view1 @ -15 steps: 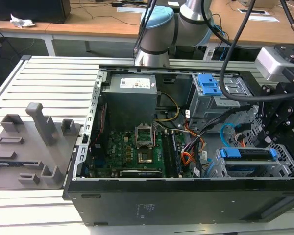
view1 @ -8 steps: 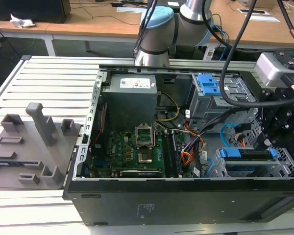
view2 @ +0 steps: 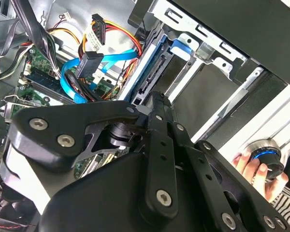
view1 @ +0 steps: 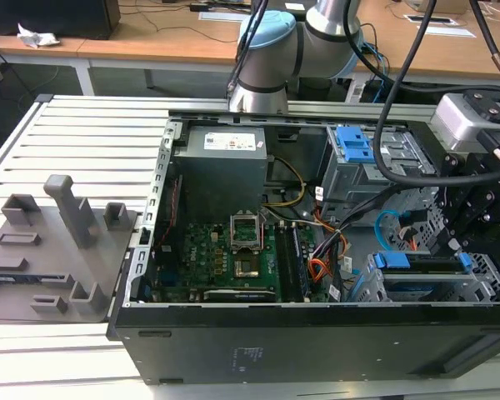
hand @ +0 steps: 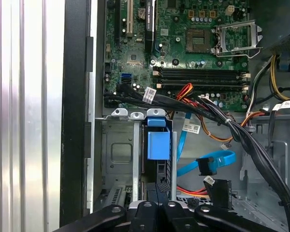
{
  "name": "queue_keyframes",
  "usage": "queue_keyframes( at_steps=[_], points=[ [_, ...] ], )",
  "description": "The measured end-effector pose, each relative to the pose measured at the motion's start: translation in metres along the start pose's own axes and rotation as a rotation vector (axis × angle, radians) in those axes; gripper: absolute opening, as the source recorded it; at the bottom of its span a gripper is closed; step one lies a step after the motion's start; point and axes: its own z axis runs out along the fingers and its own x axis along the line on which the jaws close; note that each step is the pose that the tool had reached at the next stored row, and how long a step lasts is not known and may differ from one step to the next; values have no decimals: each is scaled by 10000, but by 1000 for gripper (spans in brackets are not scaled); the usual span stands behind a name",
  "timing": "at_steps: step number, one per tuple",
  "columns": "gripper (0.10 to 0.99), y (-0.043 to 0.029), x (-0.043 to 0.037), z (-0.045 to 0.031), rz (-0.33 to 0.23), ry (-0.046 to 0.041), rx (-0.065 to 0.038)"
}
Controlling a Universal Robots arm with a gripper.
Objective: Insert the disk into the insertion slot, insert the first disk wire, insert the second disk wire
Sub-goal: 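Insert the disk into the insertion slot, then insert the first disk wire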
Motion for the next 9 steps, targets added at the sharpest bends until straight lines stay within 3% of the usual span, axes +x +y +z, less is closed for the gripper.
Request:
queue_keyframes(
  at_steps=[6, 9],
  points=[
    [106, -1, 0, 0, 0, 1, 0],
    [106, -37, -26, -2, 0, 2, 0]
  ],
)
